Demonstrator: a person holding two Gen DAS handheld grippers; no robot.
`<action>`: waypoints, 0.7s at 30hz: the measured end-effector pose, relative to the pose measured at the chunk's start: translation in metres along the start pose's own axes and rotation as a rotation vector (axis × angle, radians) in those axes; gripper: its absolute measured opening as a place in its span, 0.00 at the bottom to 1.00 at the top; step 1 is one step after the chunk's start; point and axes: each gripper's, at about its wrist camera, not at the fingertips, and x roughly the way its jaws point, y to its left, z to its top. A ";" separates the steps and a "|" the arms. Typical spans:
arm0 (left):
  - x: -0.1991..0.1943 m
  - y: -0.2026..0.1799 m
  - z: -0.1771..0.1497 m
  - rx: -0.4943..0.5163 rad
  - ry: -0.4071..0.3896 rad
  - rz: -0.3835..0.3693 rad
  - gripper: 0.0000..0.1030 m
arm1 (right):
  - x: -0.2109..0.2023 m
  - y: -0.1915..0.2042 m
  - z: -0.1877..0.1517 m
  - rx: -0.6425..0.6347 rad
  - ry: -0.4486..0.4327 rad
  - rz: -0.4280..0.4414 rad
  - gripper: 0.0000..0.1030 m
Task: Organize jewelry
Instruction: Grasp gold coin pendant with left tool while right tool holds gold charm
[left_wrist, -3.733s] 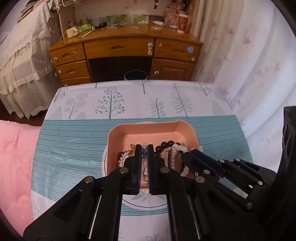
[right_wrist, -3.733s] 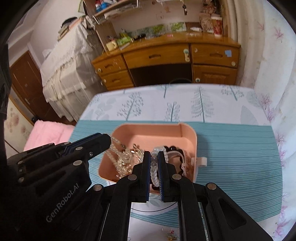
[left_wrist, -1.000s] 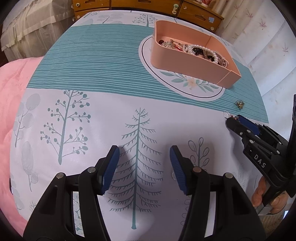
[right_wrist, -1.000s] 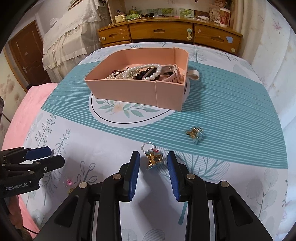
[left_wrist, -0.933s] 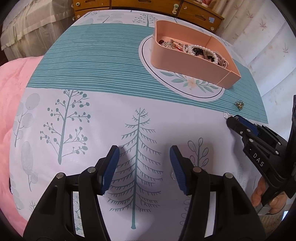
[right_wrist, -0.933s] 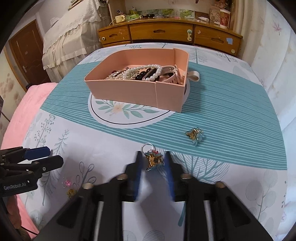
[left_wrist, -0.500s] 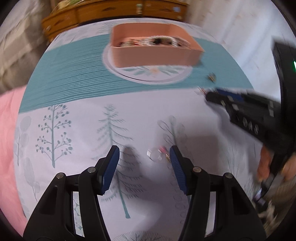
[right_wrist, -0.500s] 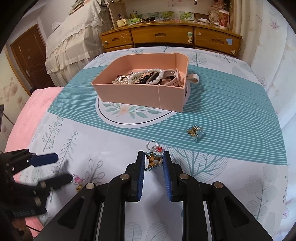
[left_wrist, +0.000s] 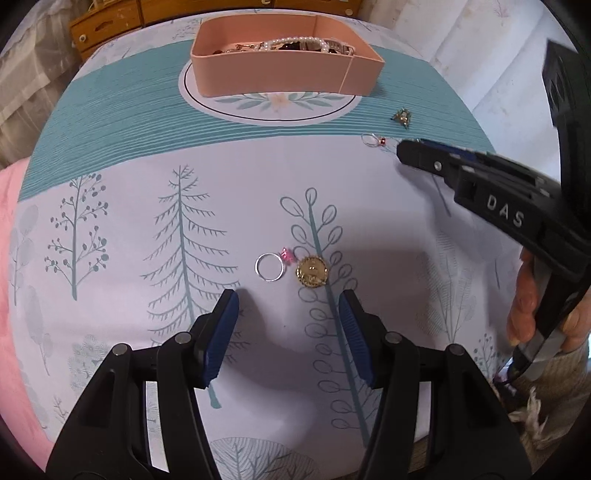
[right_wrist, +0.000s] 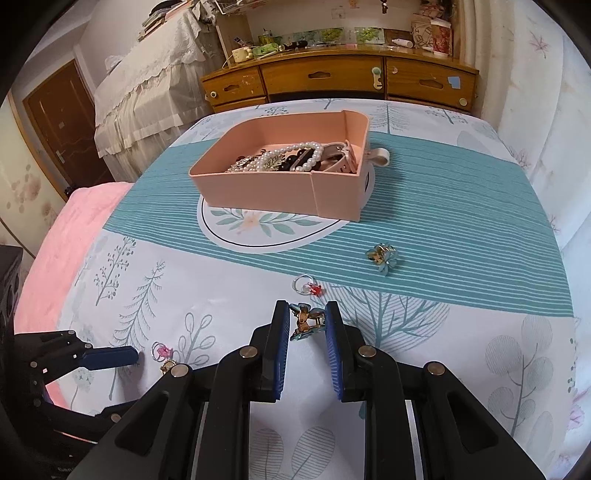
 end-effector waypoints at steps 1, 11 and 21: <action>0.000 0.000 0.001 -0.006 -0.003 -0.002 0.52 | 0.000 -0.001 -0.001 0.004 -0.001 0.002 0.19; 0.006 -0.013 0.012 0.003 -0.021 -0.005 0.50 | 0.002 -0.015 -0.007 0.043 0.005 0.025 0.19; 0.007 -0.019 0.018 0.011 -0.031 -0.014 0.39 | 0.002 -0.025 -0.012 0.074 0.005 0.037 0.19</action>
